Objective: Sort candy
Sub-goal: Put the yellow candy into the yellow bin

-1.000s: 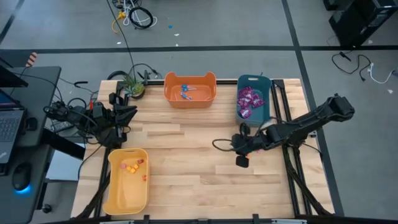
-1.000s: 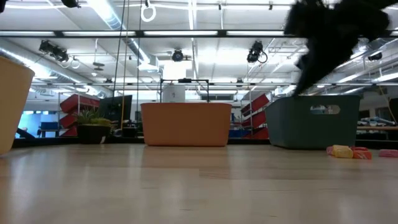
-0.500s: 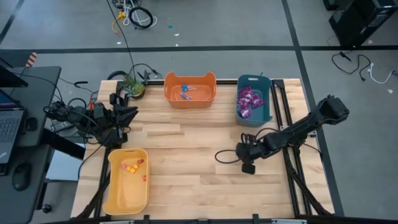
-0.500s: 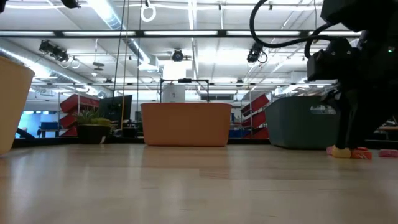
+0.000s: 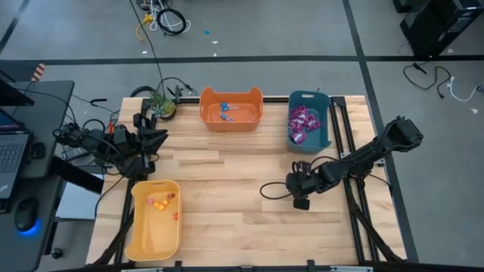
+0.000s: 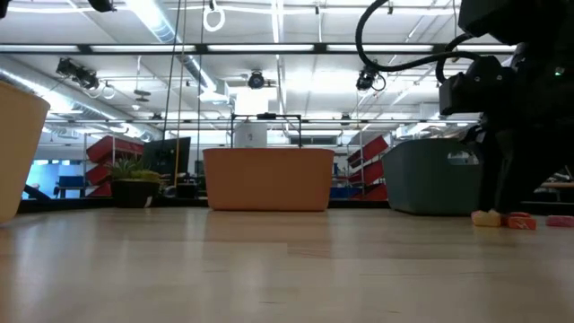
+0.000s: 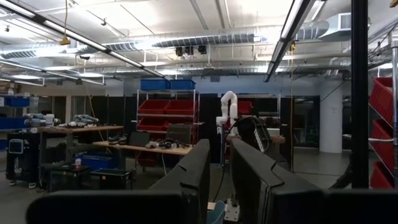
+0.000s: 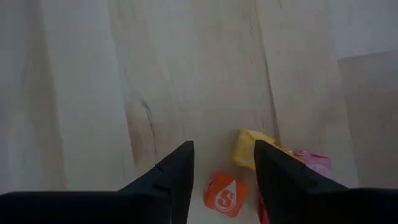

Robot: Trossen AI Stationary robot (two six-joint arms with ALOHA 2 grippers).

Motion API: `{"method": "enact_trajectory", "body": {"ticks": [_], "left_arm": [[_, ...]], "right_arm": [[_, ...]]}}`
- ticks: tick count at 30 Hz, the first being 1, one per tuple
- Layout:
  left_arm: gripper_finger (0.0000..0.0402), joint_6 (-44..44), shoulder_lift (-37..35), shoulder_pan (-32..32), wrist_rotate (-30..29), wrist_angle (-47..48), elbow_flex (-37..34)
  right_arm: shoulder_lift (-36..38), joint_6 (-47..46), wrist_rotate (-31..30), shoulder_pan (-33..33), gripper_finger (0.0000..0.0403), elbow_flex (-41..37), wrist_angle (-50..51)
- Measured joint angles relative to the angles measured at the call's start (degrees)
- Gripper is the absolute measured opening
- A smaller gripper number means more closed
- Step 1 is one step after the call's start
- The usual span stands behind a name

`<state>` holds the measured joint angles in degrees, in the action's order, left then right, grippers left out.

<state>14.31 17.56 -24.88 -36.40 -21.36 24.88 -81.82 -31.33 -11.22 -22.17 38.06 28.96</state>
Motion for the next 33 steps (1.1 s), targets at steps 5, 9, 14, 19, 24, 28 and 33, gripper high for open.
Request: {"method": "enact_trajectory", "body": {"ticks": [5,9,14,19,24,28,33], "left_arm": [[0.0067,-0.01,0.00,0.01,0.01,0.04,0.00],[0.0067,0.00,0.00,0.00,0.00,0.06,0.00],[0.0067,0.00,0.00,0.01,0.01,0.06,0.00],[0.0067,0.00,0.00,0.00,0.00,0.11,0.00],[0.0067,-0.02,0.00,0.00,0.00,0.11,0.00],[0.0067,-0.01,0.00,0.01,0.01,0.27,0.00],[0.0067,-0.02,0.00,0.00,0.00,0.37,0.00]], "right_arm": [[0.02,0.12,-1.82,0.12,0.0169,0.07,0.49],[-0.93,0.29,-1.87,0.61,0.0181,0.07,1.24],[-3.58,1.32,-3.02,1.41,0.0193,0.31,0.40],[-4.81,1.32,-1.77,2.07,0.0197,0.31,-0.10],[-4.59,0.76,-0.14,2.14,0.0186,0.31,0.27],[-4.61,0.36,0.83,2.14,0.0165,0.29,0.25],[-4.61,-0.15,1.58,2.12,0.0130,0.25,0.38]]}}
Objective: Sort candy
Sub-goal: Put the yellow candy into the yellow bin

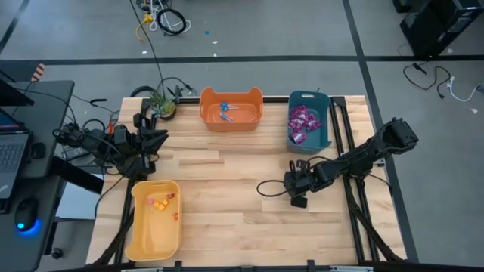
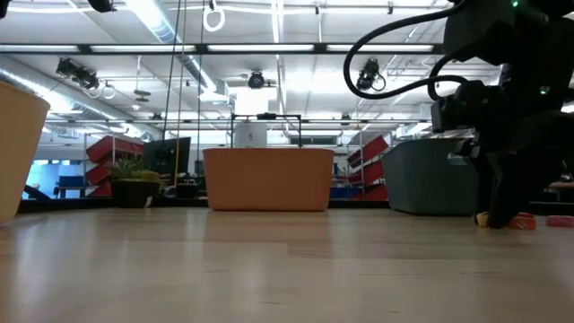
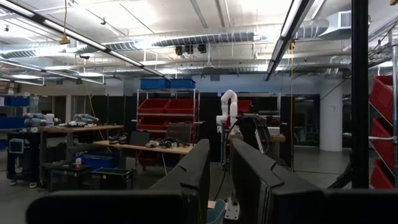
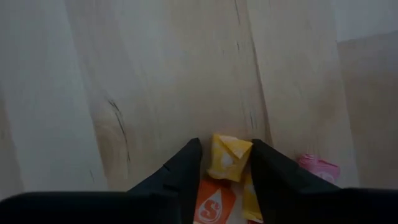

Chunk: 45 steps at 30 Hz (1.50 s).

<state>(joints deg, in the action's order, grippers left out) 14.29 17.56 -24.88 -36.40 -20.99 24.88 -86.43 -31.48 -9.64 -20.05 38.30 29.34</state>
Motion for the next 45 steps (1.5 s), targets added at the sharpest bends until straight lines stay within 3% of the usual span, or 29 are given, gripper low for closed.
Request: {"method": "enact_trajectory", "body": {"ticks": [12,30,36,45], "left_arm": [[0.0067,0.00,0.00,0.00,0.00,0.20,0.00],[0.0067,0.00,0.00,0.00,0.00,0.20,0.00],[0.0067,0.00,0.00,0.02,0.00,0.15,0.00],[0.0067,0.00,-0.02,0.00,0.00,-0.24,0.00]], "right_arm": [[0.00,-0.20,0.38,-0.04,0.0050,-0.11,-0.45],[2.23,-1.88,-0.41,0.36,0.0046,2.17,-2.96],[2.23,2.34,-3.86,0.71,0.0046,4.56,-13.86],[2.19,13.86,-5.79,3.06,0.0046,4.79,-44.84]]}}
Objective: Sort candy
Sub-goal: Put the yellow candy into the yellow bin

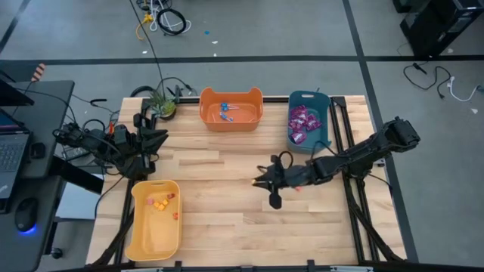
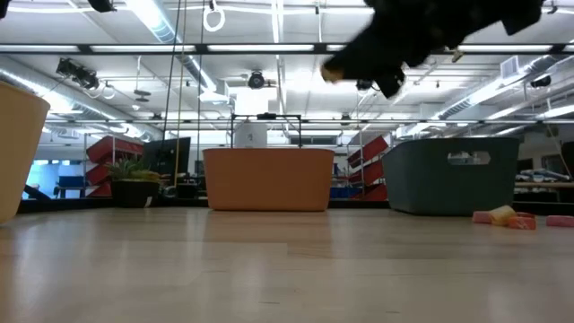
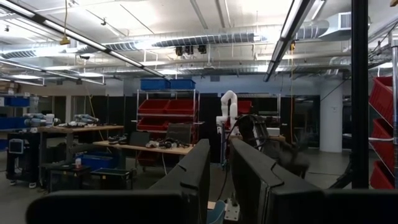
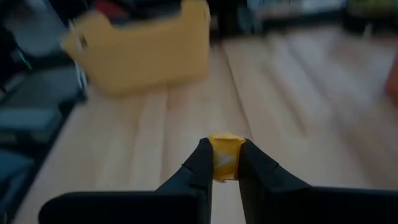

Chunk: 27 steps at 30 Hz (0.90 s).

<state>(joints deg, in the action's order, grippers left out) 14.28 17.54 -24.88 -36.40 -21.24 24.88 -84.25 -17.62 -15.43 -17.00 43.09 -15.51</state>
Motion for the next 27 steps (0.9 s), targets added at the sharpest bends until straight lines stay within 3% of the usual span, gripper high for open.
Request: {"method": "enact_trajectory", "body": {"ticks": [5,16,27], "left_arm": [[0.0067,0.00,0.02,0.01,0.01,-0.02,0.00],[0.0067,0.00,0.02,0.02,0.00,-0.04,0.00],[0.0067,0.00,0.02,0.02,0.01,-0.02,0.00]], "right_arm": [[-0.02,6.94,-0.06,1.02,0.0046,0.00,-10.92],[-0.02,17.75,-0.08,2.34,0.0045,0.02,-24.80],[-0.02,20.91,-0.04,2.32,0.0044,0.04,-29.05]]}}
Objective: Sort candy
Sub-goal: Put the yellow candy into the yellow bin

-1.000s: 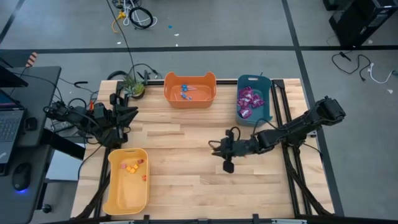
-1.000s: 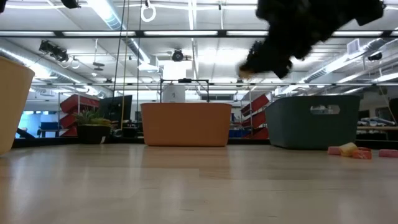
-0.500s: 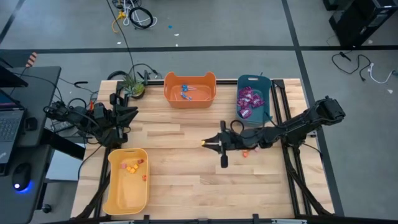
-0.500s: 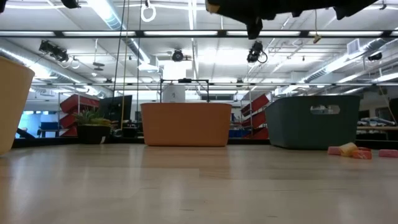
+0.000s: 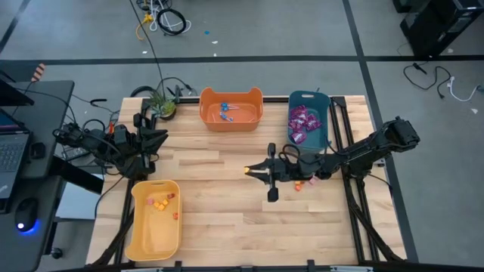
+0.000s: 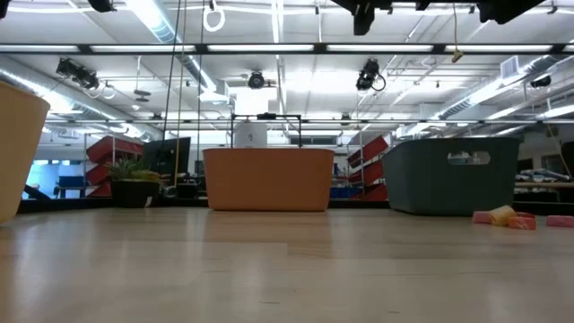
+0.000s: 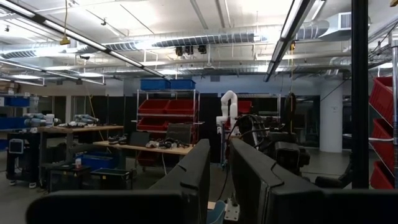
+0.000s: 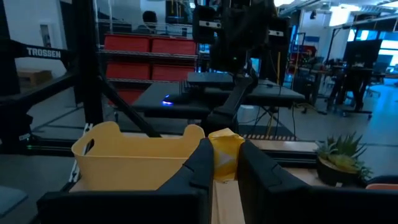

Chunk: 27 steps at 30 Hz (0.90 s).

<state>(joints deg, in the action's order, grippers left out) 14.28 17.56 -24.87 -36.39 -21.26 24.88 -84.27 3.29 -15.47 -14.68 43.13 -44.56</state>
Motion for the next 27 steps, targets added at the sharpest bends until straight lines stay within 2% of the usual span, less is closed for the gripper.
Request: {"method": "enact_trajectory", "body": {"ticks": [7,19,27], "left_arm": [[0.0067,0.00,0.00,-0.02,-0.01,0.00,0.00],[0.0067,0.00,-0.02,0.00,0.01,0.04,0.00],[0.0067,0.00,-0.02,-0.01,0.01,0.15,0.00]], "right_arm": [[-0.41,0.50,0.01,0.09,0.0044,0.91,-1.29],[-12.34,5.90,4.97,1.66,0.0043,15.69,-1.29],[-17.91,5.91,8.07,3.19,0.0043,22.27,-0.56]]}}
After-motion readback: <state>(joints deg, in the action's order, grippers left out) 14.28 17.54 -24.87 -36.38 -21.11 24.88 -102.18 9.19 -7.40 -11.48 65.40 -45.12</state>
